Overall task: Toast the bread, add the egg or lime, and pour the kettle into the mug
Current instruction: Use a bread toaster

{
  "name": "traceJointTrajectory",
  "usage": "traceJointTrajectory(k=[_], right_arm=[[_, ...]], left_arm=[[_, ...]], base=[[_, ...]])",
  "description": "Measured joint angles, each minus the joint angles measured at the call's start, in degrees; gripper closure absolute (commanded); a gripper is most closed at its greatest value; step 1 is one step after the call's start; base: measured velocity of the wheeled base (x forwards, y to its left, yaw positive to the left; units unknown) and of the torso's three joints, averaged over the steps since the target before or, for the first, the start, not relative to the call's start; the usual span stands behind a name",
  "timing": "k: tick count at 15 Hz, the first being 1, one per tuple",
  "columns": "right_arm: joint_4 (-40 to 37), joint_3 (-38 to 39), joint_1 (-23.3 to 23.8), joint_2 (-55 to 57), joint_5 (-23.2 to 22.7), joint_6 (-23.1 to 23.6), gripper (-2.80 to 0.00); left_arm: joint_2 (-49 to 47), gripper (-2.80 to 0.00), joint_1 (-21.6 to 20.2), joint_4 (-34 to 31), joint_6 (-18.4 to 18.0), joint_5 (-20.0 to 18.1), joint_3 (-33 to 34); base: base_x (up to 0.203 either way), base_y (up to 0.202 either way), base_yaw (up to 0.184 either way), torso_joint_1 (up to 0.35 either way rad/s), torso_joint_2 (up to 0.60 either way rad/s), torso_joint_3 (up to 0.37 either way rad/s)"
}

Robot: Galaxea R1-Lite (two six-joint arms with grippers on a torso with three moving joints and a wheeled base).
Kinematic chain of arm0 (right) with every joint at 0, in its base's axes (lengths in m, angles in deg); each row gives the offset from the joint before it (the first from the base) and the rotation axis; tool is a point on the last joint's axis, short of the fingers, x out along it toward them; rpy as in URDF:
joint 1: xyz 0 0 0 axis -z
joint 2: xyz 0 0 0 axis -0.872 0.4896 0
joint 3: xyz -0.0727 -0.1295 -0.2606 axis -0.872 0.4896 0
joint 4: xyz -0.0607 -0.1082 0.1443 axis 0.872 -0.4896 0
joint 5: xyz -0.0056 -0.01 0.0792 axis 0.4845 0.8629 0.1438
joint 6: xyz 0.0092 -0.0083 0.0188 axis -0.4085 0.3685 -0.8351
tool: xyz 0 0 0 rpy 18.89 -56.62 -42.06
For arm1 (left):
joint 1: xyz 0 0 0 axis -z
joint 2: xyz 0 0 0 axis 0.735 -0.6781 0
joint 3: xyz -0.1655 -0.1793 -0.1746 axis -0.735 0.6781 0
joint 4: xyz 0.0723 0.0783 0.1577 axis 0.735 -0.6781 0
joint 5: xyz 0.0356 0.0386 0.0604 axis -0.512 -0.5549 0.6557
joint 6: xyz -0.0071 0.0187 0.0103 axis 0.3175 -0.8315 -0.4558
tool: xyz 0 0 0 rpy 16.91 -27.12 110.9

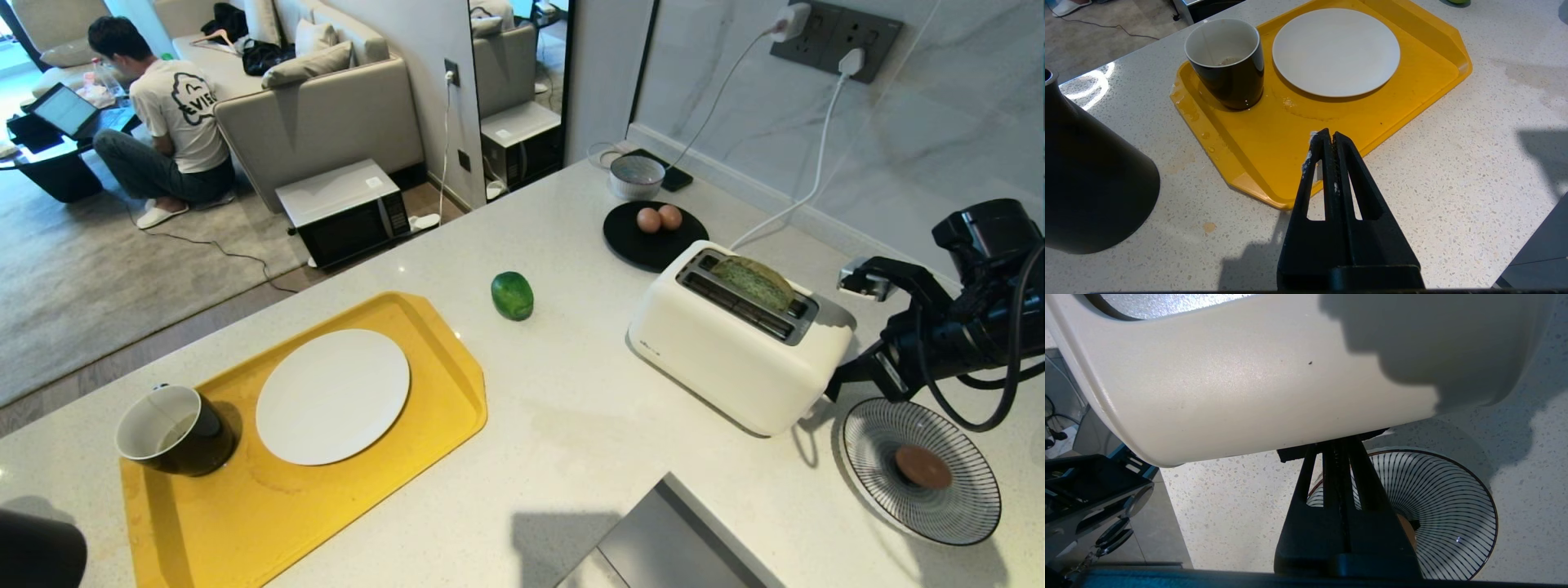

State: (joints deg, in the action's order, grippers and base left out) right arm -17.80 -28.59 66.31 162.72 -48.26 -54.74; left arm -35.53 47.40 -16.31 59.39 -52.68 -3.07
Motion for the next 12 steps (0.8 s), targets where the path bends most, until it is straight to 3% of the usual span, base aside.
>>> traceJointTrajectory(k=[12], right_arm=[[0.0, 0.1, 0.1, -0.2, 0.0, -0.1, 0.0]], left_arm=[[0.0, 0.0, 0.0, 0.0, 0.0, 0.0, 0.0]], base=[[0.0, 0.0, 0.0, 0.0, 0.0, 0.0]])
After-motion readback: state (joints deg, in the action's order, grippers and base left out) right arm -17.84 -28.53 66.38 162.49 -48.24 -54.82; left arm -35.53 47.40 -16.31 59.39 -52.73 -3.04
